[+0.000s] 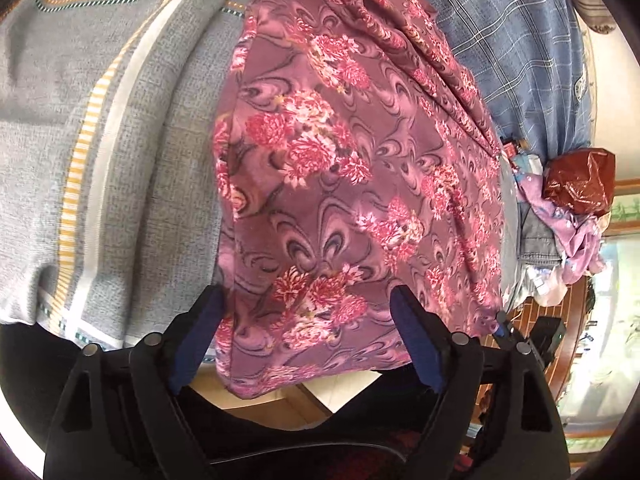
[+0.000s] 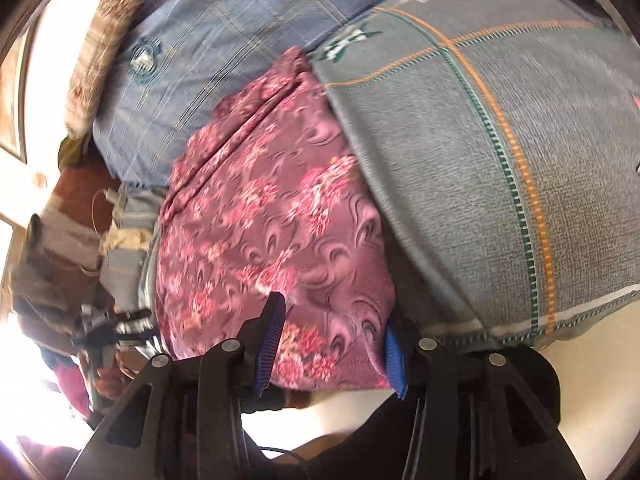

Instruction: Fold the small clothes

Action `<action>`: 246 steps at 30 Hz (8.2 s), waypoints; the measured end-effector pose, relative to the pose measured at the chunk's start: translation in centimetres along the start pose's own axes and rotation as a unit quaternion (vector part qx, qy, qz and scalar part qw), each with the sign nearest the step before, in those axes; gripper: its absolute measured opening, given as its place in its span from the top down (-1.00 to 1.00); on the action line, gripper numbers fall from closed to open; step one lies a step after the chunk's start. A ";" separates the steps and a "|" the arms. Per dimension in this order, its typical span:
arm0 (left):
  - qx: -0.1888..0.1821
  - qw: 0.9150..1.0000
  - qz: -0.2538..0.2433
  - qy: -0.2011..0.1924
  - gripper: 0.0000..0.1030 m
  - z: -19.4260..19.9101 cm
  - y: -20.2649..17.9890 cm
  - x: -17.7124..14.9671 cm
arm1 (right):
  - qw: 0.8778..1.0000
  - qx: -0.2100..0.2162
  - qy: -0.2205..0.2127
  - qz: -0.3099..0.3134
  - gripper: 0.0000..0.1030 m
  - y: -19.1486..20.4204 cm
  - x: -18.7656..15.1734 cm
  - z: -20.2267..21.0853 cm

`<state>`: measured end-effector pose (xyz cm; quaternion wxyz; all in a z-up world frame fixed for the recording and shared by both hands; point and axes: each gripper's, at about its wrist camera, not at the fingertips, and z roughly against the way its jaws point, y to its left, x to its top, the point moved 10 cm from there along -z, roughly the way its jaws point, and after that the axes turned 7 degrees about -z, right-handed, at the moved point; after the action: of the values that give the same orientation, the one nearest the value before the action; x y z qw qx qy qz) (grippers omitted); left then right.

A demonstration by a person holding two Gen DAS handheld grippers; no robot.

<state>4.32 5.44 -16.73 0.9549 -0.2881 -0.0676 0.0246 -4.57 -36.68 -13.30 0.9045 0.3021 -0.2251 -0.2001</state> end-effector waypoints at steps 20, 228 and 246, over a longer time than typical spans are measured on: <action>-0.075 0.996 -0.025 0.039 0.84 -1.9 -2.7 -2.4 | 0.997 -0.041 0.006 0.059 0.89 0.9 -0.1 -2.7; 0.227 0.927 -0.266 -0.133 0.19 -1.9 -4.3 30.9 | 0.989 -0.060 -0.050 0.123 0.77 13.2 30.5 -19.4; 0.182 0.938 -0.224 -0.192 0.86 0.6 -4.8 30.8 | 0.976 -0.084 -0.086 0.179 0.86 15.5 30.1 -17.4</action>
<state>34.80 4.40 -10.00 0.9407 -0.0769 -0.3067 -0.1229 32.79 -32.34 -7.32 0.9250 0.1616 -0.3349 -0.0785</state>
